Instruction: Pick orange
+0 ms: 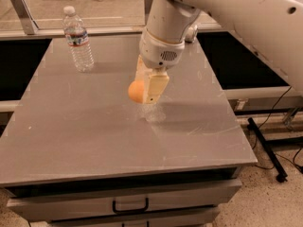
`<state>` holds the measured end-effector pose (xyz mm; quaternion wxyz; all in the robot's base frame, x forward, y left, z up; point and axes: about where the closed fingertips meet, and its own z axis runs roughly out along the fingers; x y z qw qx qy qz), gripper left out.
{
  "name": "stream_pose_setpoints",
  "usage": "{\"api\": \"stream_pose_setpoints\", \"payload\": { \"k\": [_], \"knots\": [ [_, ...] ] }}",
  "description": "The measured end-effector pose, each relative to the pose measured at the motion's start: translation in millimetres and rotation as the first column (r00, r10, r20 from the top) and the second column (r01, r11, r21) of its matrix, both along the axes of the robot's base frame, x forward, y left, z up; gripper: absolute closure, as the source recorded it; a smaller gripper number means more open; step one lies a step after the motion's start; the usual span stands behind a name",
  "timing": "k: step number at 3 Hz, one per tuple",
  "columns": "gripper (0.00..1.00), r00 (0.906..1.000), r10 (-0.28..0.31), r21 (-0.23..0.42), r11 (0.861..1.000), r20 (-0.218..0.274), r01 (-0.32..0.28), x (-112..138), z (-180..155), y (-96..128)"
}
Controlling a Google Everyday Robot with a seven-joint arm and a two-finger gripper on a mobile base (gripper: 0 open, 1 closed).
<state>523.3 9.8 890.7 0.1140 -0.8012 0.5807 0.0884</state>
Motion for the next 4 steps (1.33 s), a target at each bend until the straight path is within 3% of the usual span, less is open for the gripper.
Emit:
{"api": "stream_pose_setpoints", "payload": {
  "k": [1, 2, 3, 4],
  "knots": [
    [1.00, 0.9983, 0.007, 0.077, 0.997, 0.057, -0.012, 0, 43, -3],
    [1.00, 0.9962, 0.006, 0.191, 0.981, 0.087, -0.022, 1, 78, -9],
    [1.00, 0.9964, 0.003, 0.361, 0.932, 0.085, -0.034, -3, 101, -13],
    [1.00, 0.9978, 0.012, 0.521, 0.852, 0.066, -0.044, -18, 126, -24]
  ]
}}
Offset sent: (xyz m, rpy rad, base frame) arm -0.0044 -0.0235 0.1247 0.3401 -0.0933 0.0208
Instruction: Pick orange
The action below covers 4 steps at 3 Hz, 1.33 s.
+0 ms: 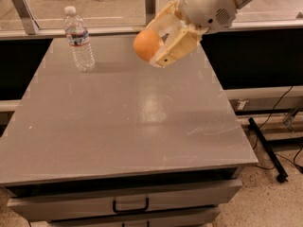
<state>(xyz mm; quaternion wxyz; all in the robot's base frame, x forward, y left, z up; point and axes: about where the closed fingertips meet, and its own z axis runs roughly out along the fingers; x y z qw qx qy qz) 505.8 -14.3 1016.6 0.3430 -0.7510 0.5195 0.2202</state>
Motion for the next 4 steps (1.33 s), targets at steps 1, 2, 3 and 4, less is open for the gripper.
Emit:
{"api": "stream_pose_setpoints", "payload": {
  "k": [1, 2, 3, 4],
  "knots": [
    [1.00, 0.9997, 0.020, 0.135, 0.991, -0.015, -0.018, -24, 17, -20],
    [1.00, 1.0000, 0.005, 0.194, 0.981, 0.002, -0.006, -59, 44, -46],
    [1.00, 0.9992, -0.039, 0.221, 0.975, -0.012, 0.041, -98, 58, -71],
    [1.00, 0.9960, -0.087, 0.221, 0.971, -0.023, 0.090, -132, 72, -97]
  ]
}}
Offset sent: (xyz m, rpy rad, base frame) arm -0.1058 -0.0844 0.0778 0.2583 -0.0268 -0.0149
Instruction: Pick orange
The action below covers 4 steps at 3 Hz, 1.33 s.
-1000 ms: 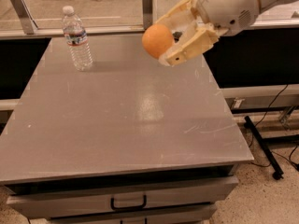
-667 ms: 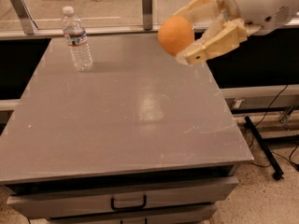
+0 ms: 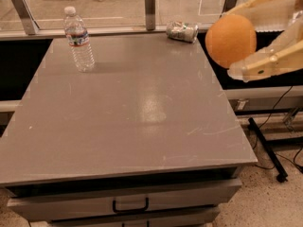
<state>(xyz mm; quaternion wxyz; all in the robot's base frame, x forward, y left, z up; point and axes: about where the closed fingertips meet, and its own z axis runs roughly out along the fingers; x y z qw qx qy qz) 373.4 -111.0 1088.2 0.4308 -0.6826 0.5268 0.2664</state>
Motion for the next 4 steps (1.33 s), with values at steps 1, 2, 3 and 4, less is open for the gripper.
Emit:
{"api": "stream_pose_setpoints", "payload": {
  "k": [1, 2, 3, 4],
  "knots": [
    [1.00, 0.9999, -0.013, 0.008, 1.000, 0.001, 0.013, -36, 8, -1],
    [1.00, 0.9996, 0.015, 0.016, 1.000, 0.024, -0.015, -67, 19, 19],
    [1.00, 0.9954, 0.063, 0.016, 0.998, 0.072, -0.064, -90, 33, 55],
    [1.00, 0.9954, 0.063, 0.016, 0.998, 0.072, -0.064, -90, 33, 55]
  ]
}}
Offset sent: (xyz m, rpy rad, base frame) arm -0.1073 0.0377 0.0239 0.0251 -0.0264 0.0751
